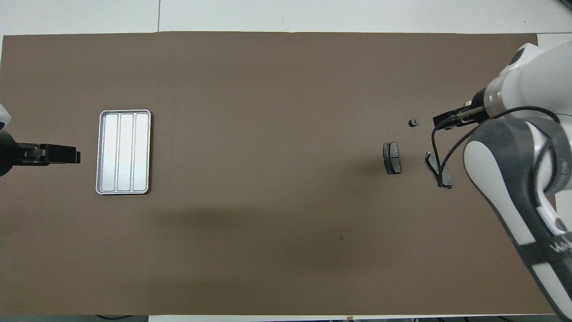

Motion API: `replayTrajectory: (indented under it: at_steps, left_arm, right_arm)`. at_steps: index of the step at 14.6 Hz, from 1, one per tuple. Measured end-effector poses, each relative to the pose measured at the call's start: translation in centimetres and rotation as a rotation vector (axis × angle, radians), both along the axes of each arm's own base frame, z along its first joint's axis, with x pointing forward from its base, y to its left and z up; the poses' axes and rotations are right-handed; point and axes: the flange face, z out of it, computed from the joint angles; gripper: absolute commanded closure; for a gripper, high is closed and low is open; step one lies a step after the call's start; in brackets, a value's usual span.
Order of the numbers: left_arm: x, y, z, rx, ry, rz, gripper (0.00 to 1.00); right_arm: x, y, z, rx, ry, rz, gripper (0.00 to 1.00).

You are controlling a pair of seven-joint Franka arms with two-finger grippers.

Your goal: Place bearing gear from tray to pile

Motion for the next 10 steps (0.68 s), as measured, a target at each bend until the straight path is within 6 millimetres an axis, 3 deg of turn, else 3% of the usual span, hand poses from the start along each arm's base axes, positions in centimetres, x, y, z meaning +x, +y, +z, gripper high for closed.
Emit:
replayTrajectory:
  at_steps: [3, 4, 7, 10]
  left_arm:
    - [0.0, 0.1, 0.0, -0.002, 0.000, 0.002, 0.00]
    - [0.0, 0.1, 0.0, -0.002, 0.000, 0.003, 0.00]
    - [0.0, 0.3, 0.0, -0.002, 0.001, 0.005, 0.00]
    - [0.0, 0.5, 0.0, -0.003, 0.001, 0.010, 0.00]
  right_arm:
    - [-4.8, 0.0, 6.5, 0.033, 0.026, -0.022, 0.00]
    - [-6.0, 0.0, 7.8, 0.034, 0.035, -0.033, 0.00]
    - [-8.3, 0.2, 9.7, 0.036, 0.093, -0.088, 0.00]
    - [-8.9, 0.2, 10.3, 0.036, 0.133, -0.101, 0.00]
